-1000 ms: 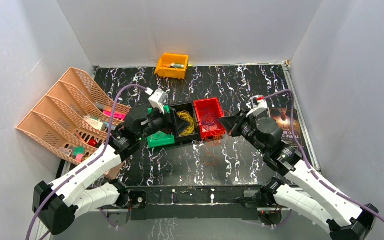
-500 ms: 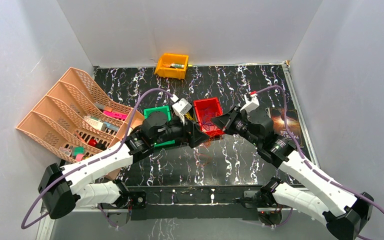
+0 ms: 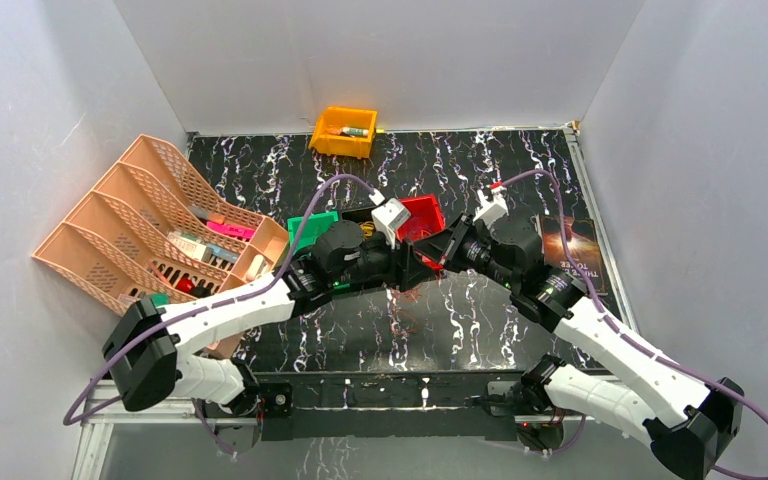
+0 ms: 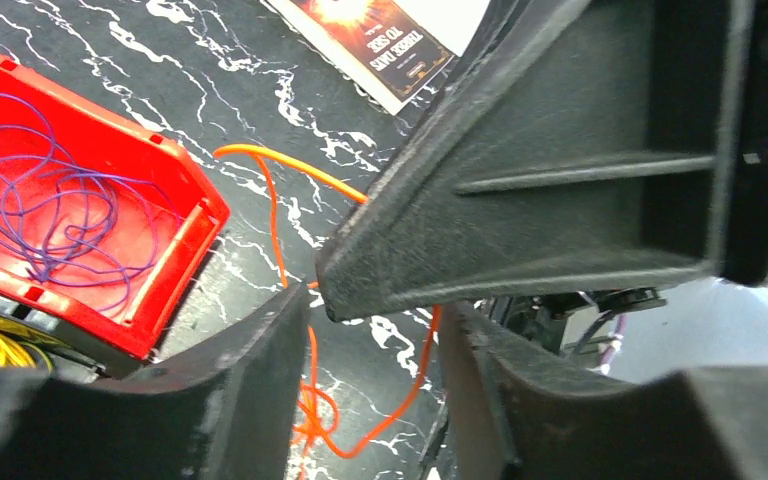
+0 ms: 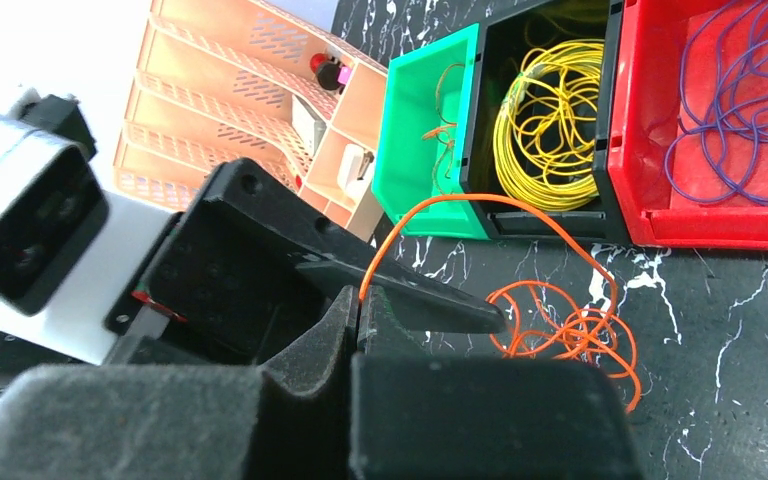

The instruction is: Untangle the cables

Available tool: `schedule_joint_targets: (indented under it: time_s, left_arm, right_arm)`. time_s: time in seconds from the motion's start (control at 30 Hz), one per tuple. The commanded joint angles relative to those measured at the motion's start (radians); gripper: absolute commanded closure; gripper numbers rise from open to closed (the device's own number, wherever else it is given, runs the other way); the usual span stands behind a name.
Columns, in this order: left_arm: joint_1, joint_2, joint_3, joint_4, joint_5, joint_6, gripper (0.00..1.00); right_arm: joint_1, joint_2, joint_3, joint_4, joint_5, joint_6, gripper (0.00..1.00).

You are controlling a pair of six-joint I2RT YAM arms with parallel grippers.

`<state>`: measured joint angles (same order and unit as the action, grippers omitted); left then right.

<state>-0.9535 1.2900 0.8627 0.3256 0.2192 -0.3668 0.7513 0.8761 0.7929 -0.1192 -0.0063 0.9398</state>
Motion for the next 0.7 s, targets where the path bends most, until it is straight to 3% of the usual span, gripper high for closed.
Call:
schedule_joint_targets:
  time_s: [0.0, 0.1, 0.3, 0.5, 0.67]
  left_arm:
    - [-0.007, 0.015, 0.061, 0.037, -0.018, 0.009, 0.60]
    - [-0.008, 0.010, 0.070, 0.023, -0.028, 0.005, 0.77]
    - [-0.007, -0.022, 0.073, -0.016, -0.051, 0.000, 1.00]
    - [-0.008, -0.065, 0.063, -0.045, -0.079, -0.004, 1.00]
    - [-0.007, -0.071, 0.071, -0.064, -0.090, -0.004, 1.00]
  right_arm:
    - [0.002, -0.015, 0.057, 0.048, -0.012, -0.001, 1.00]
    - [0.001, -0.024, 0.048, 0.041, -0.002, -0.005, 1.00]
    - [0.002, -0.050, 0.028, 0.041, 0.030, -0.011, 0.95]
    - [0.002, -0.134, 0.007, -0.009, 0.135, -0.064, 0.66]
    - [0.002, -0.247, -0.043, -0.048, 0.187, -0.161, 0.54]
